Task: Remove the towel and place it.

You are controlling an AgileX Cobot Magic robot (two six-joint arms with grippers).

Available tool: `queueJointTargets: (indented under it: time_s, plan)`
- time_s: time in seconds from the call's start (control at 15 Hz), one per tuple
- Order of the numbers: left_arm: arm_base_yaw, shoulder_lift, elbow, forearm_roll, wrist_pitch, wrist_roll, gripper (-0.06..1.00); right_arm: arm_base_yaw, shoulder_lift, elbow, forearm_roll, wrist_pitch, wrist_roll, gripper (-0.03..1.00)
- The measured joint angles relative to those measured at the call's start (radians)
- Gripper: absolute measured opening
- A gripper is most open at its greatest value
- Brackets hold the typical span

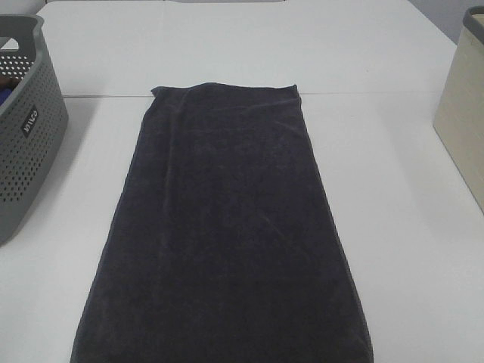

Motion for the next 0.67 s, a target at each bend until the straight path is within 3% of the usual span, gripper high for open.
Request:
queueJointTargets:
  time_s: [0.67]
  plan:
    - [0.0,0.0,0.0,-0.002,0.0,0.0,0.68,0.0,0.0,0.0,0.0,0.0,0.0,0.61]
